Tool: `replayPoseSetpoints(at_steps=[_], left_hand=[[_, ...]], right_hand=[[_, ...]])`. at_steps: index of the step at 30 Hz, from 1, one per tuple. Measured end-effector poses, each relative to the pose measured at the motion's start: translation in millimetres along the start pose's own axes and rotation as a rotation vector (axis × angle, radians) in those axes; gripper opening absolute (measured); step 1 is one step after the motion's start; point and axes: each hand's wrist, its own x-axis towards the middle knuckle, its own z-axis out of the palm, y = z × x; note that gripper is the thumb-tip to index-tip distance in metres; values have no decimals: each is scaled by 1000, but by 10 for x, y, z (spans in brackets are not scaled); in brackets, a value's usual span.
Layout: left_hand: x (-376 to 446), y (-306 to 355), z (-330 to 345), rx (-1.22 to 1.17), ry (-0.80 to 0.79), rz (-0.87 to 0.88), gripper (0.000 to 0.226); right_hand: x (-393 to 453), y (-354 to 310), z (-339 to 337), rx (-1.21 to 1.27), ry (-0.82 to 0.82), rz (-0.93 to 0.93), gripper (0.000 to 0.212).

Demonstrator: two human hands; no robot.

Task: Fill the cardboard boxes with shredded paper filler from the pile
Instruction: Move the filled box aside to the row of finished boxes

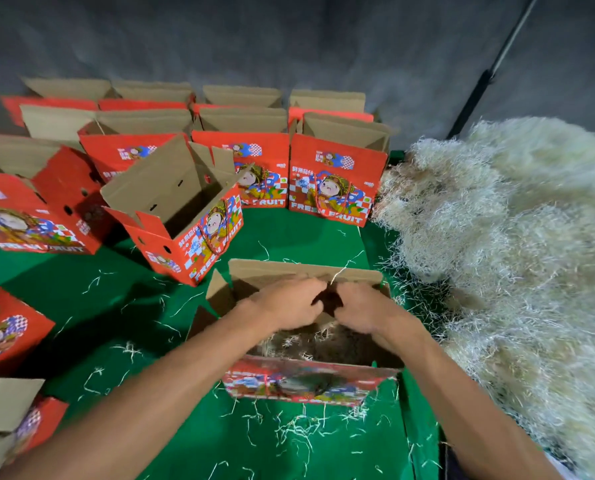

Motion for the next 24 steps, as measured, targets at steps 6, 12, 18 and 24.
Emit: replayPoseSetpoints(at_steps=[6, 12, 18, 24], left_hand=[[-296, 360, -43, -78, 80, 75, 44], [-515, 658, 111, -20, -84, 46, 82], [-653, 619, 65, -35, -13, 95, 31], [-829, 445, 109, 21, 57, 35, 22]], right_hand=[[-352, 284, -160, -62, 592, 48, 19], [-417, 344, 26, -34, 713, 94, 47], [-423, 311, 77, -4, 517, 158, 39], [-336, 78, 150, -14, 531, 160, 31]])
